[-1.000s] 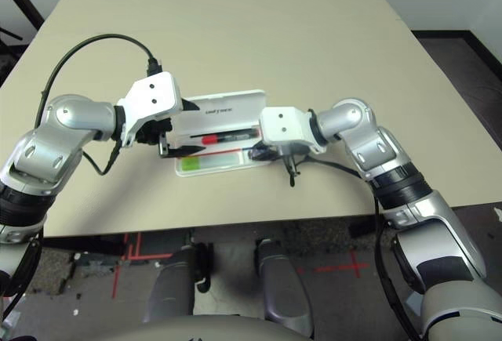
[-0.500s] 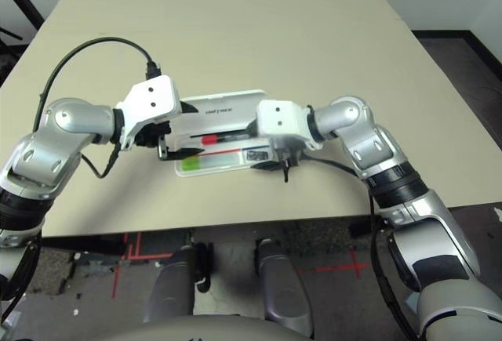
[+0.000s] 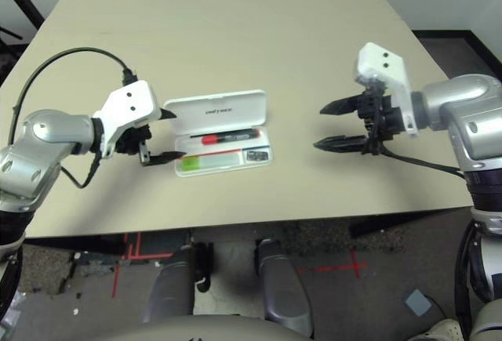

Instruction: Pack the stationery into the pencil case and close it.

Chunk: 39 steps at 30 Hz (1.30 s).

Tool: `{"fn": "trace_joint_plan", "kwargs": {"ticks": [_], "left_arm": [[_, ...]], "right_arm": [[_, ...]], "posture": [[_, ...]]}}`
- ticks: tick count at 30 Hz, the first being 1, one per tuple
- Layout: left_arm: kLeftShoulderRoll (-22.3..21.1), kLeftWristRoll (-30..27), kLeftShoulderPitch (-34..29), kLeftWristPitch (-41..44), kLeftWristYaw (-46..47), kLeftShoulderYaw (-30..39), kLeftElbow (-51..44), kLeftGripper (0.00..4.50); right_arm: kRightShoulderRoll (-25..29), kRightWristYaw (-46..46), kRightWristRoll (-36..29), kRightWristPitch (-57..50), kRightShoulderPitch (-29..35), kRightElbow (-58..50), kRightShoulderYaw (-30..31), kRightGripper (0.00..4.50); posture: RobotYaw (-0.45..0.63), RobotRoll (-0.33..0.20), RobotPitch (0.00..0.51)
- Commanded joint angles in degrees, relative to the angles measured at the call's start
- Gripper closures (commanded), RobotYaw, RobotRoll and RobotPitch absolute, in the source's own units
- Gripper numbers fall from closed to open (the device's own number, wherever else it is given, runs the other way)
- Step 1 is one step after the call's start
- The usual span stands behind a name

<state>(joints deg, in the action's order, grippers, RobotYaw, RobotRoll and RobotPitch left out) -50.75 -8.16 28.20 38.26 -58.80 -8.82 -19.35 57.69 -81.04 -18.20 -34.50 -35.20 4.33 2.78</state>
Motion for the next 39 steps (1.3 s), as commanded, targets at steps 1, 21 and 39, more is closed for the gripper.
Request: {"fn": "trace_joint_plan", "kwargs": {"ticks": [1, 21, 39], "left_arm": [[-2.09, -0.61, -1.46, 0.45, -0.63, 1.29, 0.08, 2.53], [11.19, 7.59, 2.84, -28.01, 9.95, -0.12, 26.11, 4.48], [15.74, 3.01, 5.41, -26.88, 6.76, 0.15, 23.37, 4.48]], "right_arm": [[0.21, 0.59, -0.69, 0.23, 0.49, -0.17, -0.80, 0.00], [-1.56, 4.60, -1.35, 1.25, 0.38, 0.14, -1.49, 0.00], [-2.08, 5.60, -1.33, 1.36, 0.01, -0.20, -0.86, 0.00]], "posture": [[-0.13, 0.000, 0.203], [-0.16, 0.000, 0.195], [-0.17, 0.000, 0.172]]}}
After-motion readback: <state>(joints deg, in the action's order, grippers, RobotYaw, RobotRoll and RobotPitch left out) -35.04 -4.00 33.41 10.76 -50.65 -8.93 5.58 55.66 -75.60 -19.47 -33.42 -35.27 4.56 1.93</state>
